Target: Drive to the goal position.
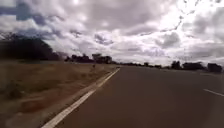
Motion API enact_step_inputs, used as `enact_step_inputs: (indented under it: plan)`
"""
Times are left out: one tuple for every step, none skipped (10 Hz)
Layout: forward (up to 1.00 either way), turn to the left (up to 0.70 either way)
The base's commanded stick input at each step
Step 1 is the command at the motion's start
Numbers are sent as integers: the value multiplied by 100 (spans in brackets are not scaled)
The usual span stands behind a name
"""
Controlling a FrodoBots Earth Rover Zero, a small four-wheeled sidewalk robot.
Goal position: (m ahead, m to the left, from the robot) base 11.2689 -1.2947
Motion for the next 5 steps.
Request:
enact_step_inputs:
  plan:
    - [70, -35]
    - [70, -13]
    - [70, -2]
    - [70, 0]
    - [70, 0]
